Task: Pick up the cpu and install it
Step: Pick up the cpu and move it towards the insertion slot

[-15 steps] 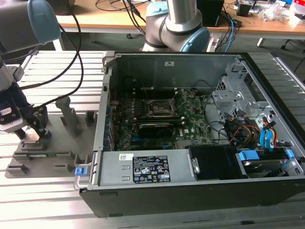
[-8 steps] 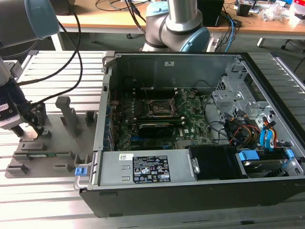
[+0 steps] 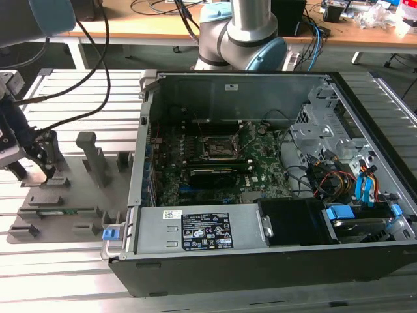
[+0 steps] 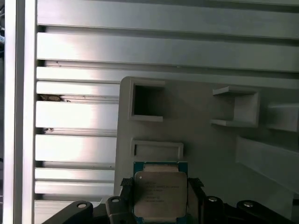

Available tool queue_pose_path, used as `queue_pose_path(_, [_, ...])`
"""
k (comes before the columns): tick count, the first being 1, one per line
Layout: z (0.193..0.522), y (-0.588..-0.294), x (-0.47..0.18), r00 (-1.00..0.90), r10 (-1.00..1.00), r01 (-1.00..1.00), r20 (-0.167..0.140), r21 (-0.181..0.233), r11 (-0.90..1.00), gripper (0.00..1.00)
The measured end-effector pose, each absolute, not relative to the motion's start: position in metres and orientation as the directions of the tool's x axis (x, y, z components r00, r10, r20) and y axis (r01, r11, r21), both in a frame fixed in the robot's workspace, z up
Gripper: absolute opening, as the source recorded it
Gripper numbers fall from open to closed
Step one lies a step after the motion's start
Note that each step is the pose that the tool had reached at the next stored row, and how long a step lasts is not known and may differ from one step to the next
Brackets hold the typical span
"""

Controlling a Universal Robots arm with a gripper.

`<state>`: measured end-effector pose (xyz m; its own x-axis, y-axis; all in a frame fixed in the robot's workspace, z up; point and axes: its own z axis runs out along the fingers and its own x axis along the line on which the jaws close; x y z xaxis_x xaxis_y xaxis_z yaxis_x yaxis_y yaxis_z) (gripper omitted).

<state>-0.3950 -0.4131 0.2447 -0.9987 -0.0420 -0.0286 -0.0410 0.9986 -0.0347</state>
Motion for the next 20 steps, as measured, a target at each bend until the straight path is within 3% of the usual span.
queue_pose_path(20, [0.299, -0.413, -0.395, -0.999, -0.042, -0.041, -0.029, -0.035, 0.999, 0.55])
